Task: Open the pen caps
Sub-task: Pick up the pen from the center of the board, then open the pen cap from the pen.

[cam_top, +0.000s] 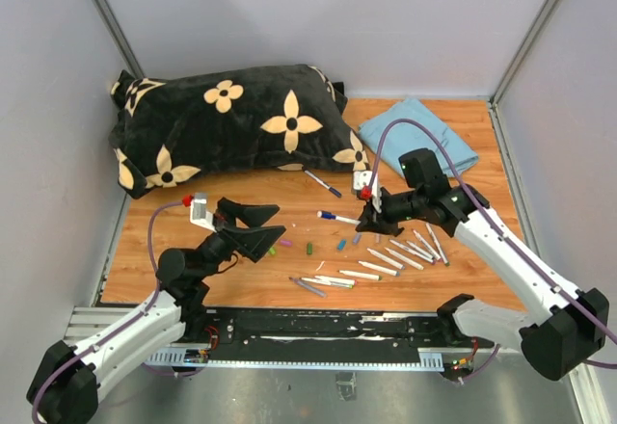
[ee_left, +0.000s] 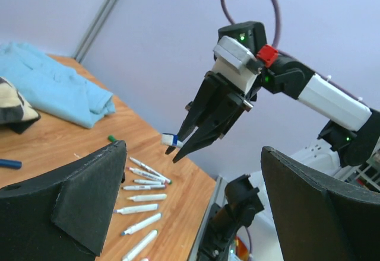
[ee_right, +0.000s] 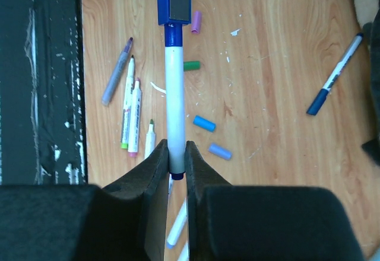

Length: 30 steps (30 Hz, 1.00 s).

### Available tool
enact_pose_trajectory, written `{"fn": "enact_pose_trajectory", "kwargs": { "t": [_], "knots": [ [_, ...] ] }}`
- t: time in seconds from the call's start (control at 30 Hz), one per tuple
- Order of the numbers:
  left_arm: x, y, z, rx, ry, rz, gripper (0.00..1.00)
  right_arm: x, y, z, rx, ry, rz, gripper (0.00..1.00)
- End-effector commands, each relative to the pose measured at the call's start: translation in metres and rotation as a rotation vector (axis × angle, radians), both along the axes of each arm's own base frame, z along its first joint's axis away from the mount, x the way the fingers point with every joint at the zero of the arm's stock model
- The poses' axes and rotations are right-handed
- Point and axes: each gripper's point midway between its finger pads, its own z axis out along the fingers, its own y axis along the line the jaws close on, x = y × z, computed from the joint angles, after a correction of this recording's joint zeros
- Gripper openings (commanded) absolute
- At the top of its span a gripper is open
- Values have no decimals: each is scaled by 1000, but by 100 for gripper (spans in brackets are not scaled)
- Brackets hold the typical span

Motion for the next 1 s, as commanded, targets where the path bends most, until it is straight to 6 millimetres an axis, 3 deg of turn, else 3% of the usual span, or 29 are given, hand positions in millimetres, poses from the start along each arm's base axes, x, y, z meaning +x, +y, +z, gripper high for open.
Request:
{"fn": "enact_pose_trajectory", "kwargs": {
  "t": [0.0, 0.27, 0.6, 0.97],
  "knots": [
    [2, 18, 16, -113, -37, 77, 99, 2, 9, 23, 118, 132, -53, 1],
    [6, 13, 15, -148, -2, 50, 99, 14, 22, 38, 159, 266, -75, 1],
    [13, 8, 6, -144, 11, 47, 99, 17, 23, 18, 178, 301, -107, 1],
    [26, 6, 0, -124, 47, 107, 99, 20, 26, 11, 178, 321, -115, 1]
  ]
}}
